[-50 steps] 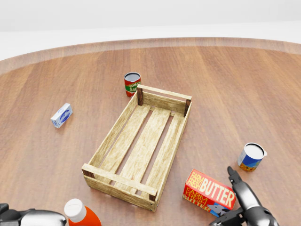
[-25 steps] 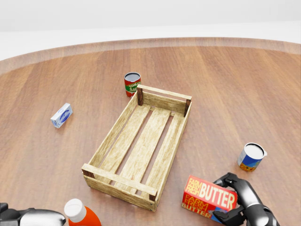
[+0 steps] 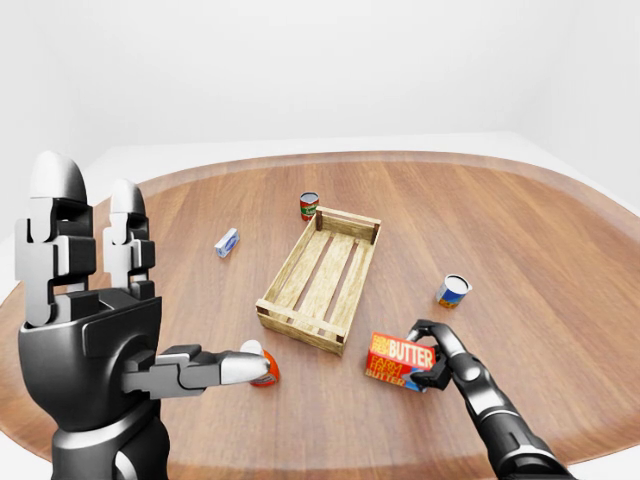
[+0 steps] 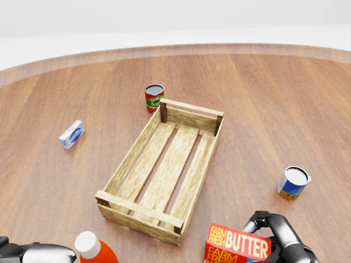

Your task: Pick up the butter and put it in the tray.

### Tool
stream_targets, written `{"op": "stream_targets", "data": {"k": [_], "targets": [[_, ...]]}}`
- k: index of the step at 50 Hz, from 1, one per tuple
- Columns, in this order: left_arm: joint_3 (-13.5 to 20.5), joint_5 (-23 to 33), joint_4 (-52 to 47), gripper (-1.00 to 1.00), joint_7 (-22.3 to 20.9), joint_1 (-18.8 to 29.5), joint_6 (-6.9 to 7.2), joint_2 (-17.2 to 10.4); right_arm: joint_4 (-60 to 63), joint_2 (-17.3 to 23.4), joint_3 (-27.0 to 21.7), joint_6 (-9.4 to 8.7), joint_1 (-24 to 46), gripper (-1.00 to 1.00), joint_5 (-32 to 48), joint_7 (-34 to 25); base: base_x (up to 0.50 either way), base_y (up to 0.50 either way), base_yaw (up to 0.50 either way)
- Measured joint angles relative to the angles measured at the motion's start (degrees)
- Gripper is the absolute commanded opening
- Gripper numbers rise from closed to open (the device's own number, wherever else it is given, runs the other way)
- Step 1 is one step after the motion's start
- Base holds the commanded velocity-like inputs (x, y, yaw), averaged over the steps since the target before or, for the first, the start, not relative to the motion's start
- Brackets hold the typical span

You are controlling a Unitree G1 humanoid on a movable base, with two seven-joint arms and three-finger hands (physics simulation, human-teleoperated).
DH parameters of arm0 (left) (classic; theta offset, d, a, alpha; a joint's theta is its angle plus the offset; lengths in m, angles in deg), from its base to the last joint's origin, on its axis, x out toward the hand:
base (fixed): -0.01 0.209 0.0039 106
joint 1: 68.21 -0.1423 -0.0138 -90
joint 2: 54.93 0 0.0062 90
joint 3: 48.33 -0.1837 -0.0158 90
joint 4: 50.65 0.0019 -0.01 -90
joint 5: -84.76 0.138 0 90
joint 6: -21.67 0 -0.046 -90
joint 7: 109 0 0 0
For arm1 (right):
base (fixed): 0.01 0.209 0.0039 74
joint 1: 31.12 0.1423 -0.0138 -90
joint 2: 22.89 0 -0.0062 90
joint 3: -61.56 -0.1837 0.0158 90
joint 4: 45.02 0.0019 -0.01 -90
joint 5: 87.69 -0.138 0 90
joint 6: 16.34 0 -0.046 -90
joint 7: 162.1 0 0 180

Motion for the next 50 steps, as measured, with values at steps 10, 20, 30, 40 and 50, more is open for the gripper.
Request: {"op": "stream_targets", "data": {"k": [10, 20, 30, 40, 50], "targets": [[-0.08, 0.03, 0.01, 1.00, -0.02, -0.09, 0.00, 0.03, 8.76, 0.01, -1.20, -4.67, -3.82, -1.00, -1.89, -2.57, 0.00, 0.00, 0.00], [-0.27, 0.24, 0.36, 1.00, 0.04, -0.08, 0.00, 0.03, 17.81, 0.21, -3.24, -7.56, -6.80, -1.00, -2.43, -4.96, 0.00, 0.00, 0.00], [-0.31, 0.26, 0.45, 1.00, 0.07, -0.08, 0.00, 0.01, 29.14, -0.19, -5.48, -7.56, -9.39, -1.00, -1.86, -7.30, 0.00, 0.00, 0.00], [-0.33, 0.25, 0.32, 1.00, 0.08, -0.09, 0.00, 0.02, 35.07, -0.43, -7.16, -7.56, -9.64, -1.00, -3.14, -7.53, 0.00, 0.00, 0.00], [-0.31, 0.22, 0.27, 1.00, 0.03, -0.14, 0.00, 0.03, 36.88, -0.33, -8.29, -7.56, -8.89, -1.00, -4.99, -6.88, 0.00, 0.00, 0.00]]}}
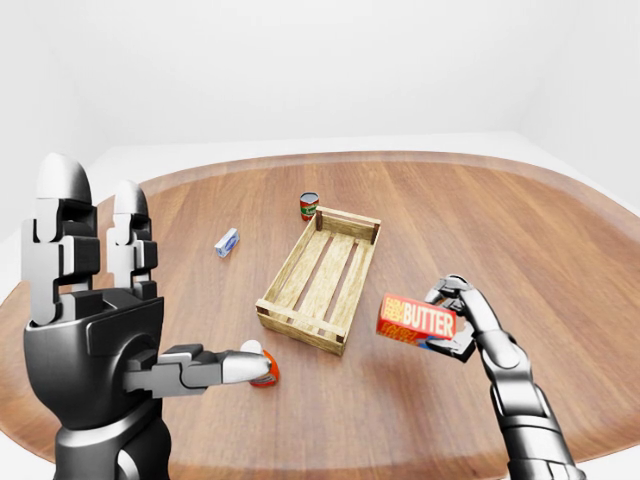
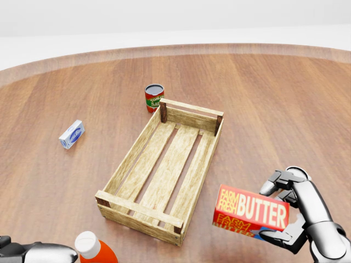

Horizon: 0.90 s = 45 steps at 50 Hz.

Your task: Pick up the butter and put it in the tray.

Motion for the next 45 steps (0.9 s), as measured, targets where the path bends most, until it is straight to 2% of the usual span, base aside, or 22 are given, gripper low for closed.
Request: {"op": "stream_targets", "data": {"k": [13, 28, 45], "targets": [[-0.30, 0.36, 0.46, 1.00, -0.01, -0.09, 0.00, 0.01, 1.26, -0.26, -0.17, 0.00, 2.51, -1.00, -4.29, 0.89, 0.00, 0.00, 0.00], [-0.46, 0.61, 0.68, 1.00, 0.11, 0.05, 0.00, -0.03, -3.45, -1.62, 3.30, 0.00, 12.08, -1.00, -7.07, 2.06, 0.00, 0.00, 0.00], [-0.36, 0.51, 0.48, 1.00, 0.06, 0.00, 0.00, -0.01, -9.03, -5.37, 6.99, 0.00, 21.93, -1.00, -9.61, 3.69, 0.00, 0.00, 0.00]]}}
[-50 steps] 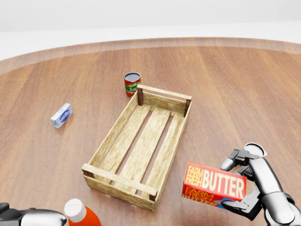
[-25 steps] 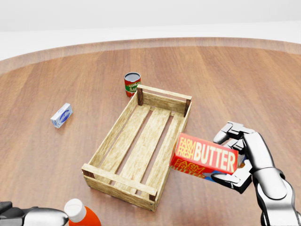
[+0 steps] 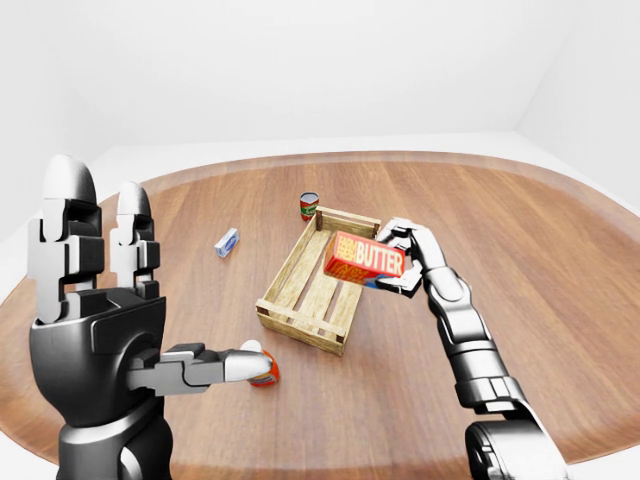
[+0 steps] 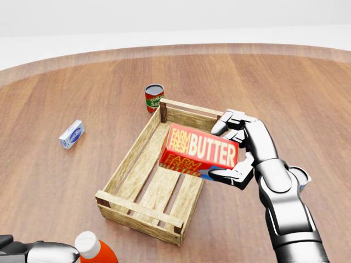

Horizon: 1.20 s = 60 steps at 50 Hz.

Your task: Pick up the butter and put it in the tray.

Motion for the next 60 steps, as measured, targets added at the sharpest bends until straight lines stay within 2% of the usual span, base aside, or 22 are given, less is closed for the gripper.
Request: {"op": "stream_targets", "data": {"k": [12, 17, 27, 31, 42, 60], "targets": [[0.08, -0.06, 0.02, 1.00, 0.06, 0.15, 0.00, -0.03, -14.32, -2.93, 1.89, 0.39, 7.31, -1.00, -1.19, 2.82, 0.00, 0.00, 0.00], [0.06, -0.03, -0.03, 1.00, 0.09, 0.15, 0.00, -0.03, -22.61, -3.97, 2.37, 2.47, 10.38, -1.00, -1.11, 4.32, 0.00, 0.00, 0.00], [0.04, -0.04, -0.08, 1.00, 0.04, 0.06, 0.00, -0.01, -35.57, -5.90, 2.70, 8.44, 14.55, -1.00, -0.13, 7.69, 0.00, 0.00, 0.00], [-0.06, 0.05, 0.01, 1.00, 0.02, 0.00, 0.00, 0.00, -38.80, -6.56, 2.64, 10.00, 15.39, -1.00, 0.10, 8.72, 0.00, 0.00, 0.00], [-0.22, 0.16, 0.04, 1.00, -0.05, -0.17, 0.00, 0.03, -43.69, -8.16, 2.52, 10.00, 16.68, -1.00, 0.43, 11.16, 0.00, 0.00, 0.00], [-0.42, 0.23, 0.08, 1.00, -0.13, -0.38, 0.00, 0.09, -46.33, -10.51, 2.60, 10.00, 18.43, -1.00, 2.30, 18.58, 0.00, 0.00, 0.00]]}}
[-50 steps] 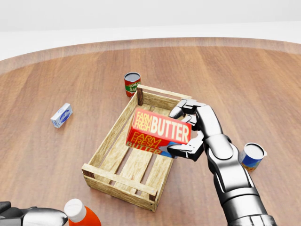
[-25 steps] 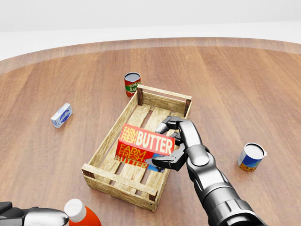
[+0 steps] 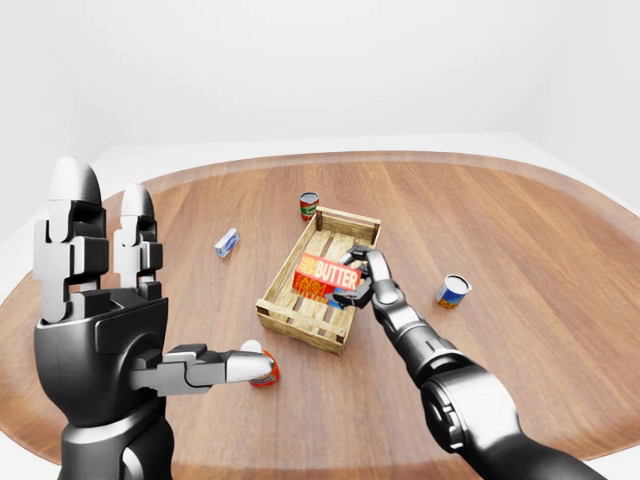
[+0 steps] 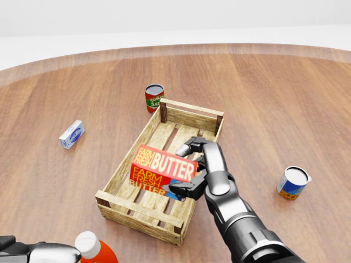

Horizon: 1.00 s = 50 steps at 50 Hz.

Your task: Pick up the butter and put it in the tray.

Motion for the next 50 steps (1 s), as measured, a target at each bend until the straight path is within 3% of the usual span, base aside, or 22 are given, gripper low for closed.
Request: {"op": "stream_targets", "data": {"k": [20, 50], "targets": [[0.08, -0.19, -0.26, 1.00, -0.02, -0.03, 0.00, 0.02, -1.06, -1.09, -0.32, 0.00, 0.96, -1.00, 2.34, 8.04, 0.00, 0.00, 0.00], [0.61, -0.74, 0.01, 1.00, -0.02, 0.29, 0.00, -0.07, -3.02, -3.46, -2.14, 0.00, -0.78, -1.00, 6.06, 11.76, 0.00, 0.00, 0.00]]}}
